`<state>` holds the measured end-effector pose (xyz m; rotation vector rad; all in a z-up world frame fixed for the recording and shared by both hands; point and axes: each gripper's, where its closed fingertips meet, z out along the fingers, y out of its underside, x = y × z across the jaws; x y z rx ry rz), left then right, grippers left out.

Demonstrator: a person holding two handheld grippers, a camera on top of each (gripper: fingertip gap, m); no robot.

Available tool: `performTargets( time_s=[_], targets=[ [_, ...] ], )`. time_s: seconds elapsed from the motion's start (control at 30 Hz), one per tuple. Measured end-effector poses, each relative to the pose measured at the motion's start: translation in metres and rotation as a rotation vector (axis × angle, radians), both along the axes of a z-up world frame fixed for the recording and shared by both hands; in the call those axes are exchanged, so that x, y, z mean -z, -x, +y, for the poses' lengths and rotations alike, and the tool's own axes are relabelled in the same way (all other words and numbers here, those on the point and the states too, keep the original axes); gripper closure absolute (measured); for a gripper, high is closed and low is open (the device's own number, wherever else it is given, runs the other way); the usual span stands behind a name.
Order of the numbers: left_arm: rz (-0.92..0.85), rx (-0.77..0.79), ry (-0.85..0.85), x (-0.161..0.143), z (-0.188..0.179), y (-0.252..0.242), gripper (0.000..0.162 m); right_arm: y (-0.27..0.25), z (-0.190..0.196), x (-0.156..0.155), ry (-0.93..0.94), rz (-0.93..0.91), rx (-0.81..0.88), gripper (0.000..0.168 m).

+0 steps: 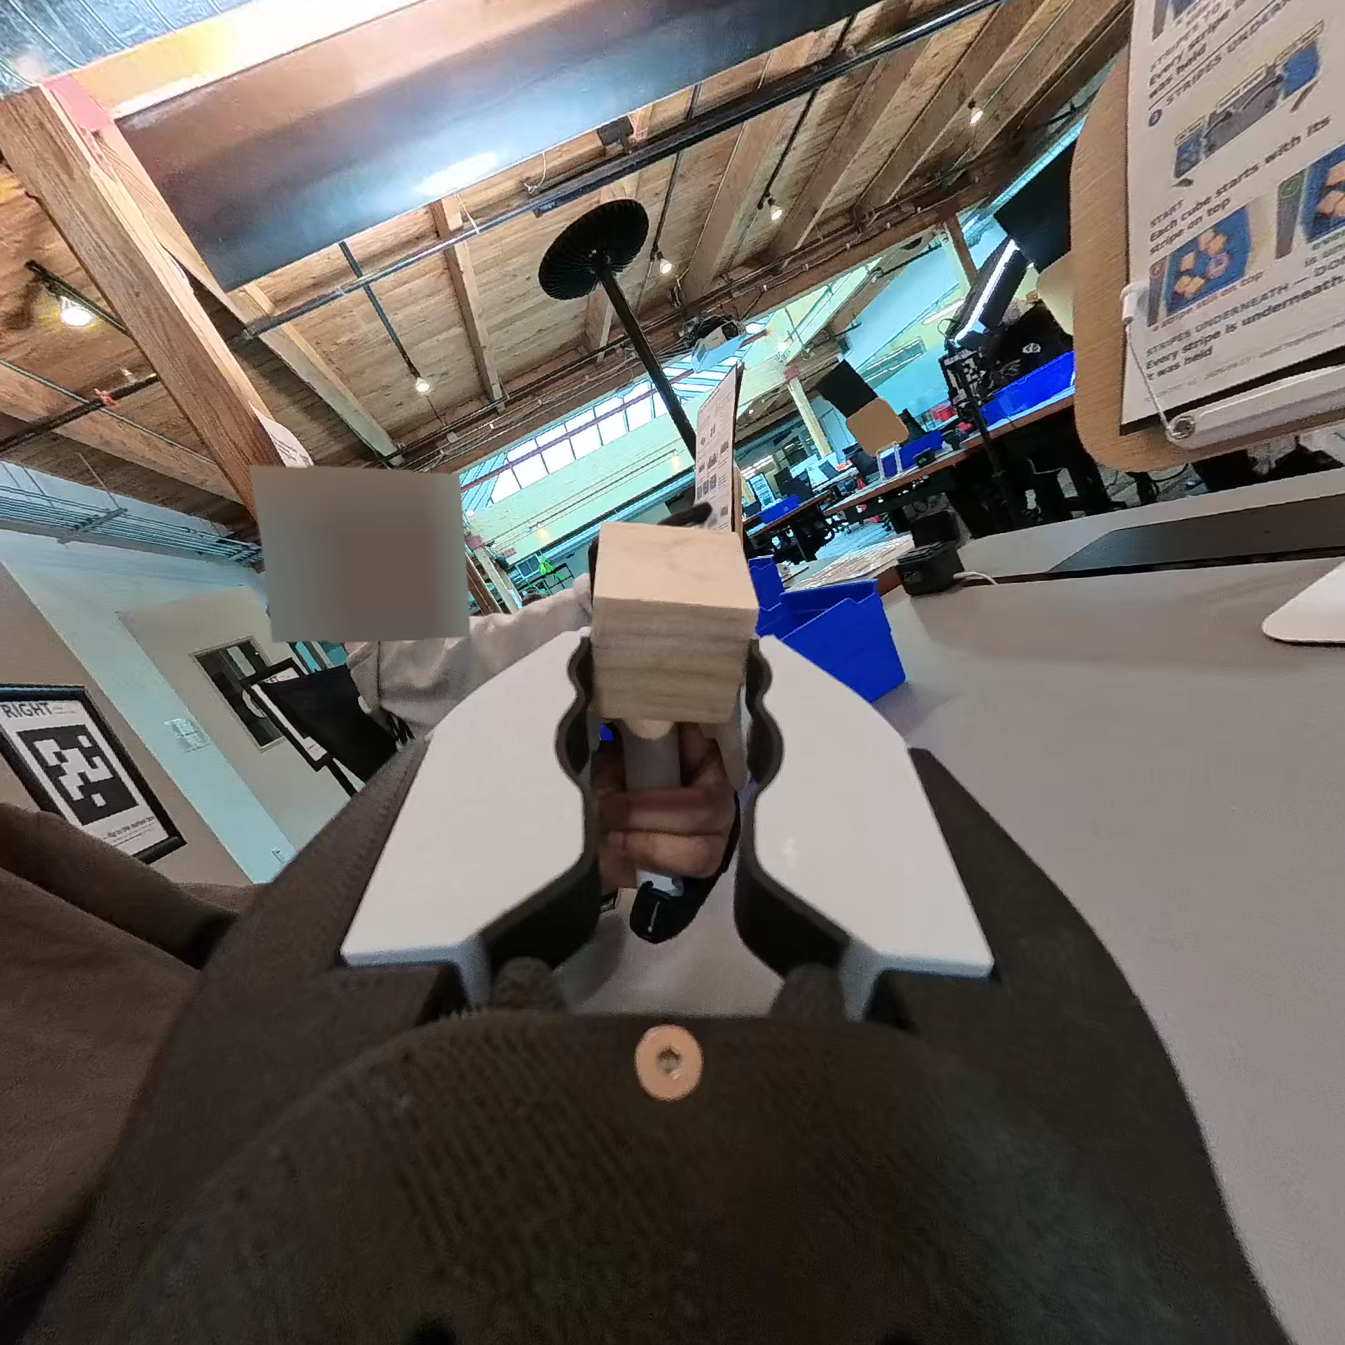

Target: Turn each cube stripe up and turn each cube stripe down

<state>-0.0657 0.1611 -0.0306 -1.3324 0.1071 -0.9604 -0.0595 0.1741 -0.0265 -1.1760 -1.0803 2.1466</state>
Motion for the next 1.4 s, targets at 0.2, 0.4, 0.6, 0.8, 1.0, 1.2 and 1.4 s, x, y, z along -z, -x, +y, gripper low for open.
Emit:
performTargets(
  time_s=[0.2, 0.4, 0.6, 0.8, 1.0, 1.2, 1.4],
  targets=[
    [0.003, 0.007, -0.006, 0.000, -0.001, -0.002, 0.120, 0.001, 0.000, -0.003, -0.025, 0.005, -0.011, 0.127],
    [0.019, -0.073, -0.038, -0.002, 0.000, 0.002, 0.114, -0.003, 0.026, -0.020, -0.093, 0.017, 0.058, 0.128],
    [-0.024, -0.107, -0.007, 0.004, 0.003, 0.016, 0.114, -0.030, 0.113, -0.055, -0.442, -0.133, 0.323, 0.127],
    [-0.018, -0.096, 0.032, 0.013, 0.008, 0.015, 0.116, -0.096, 0.223, -0.041, -0.642, -0.591, 0.598, 0.127],
    [0.050, -0.095, 0.057, 0.021, 0.012, 0.006, 0.119, -0.161, 0.276, 0.032, -1.034, -1.075, 0.601, 0.127],
    [0.103, -0.077, 0.089, 0.030, 0.015, -0.002, 0.120, -0.181, 0.258, 0.102, -1.047, -1.378, 0.299, 0.127],
    [0.133, -0.067, 0.109, 0.036, 0.016, -0.006, 0.120, -0.179, 0.231, 0.132, -0.975, -1.519, 0.136, 0.127]
  ],
)
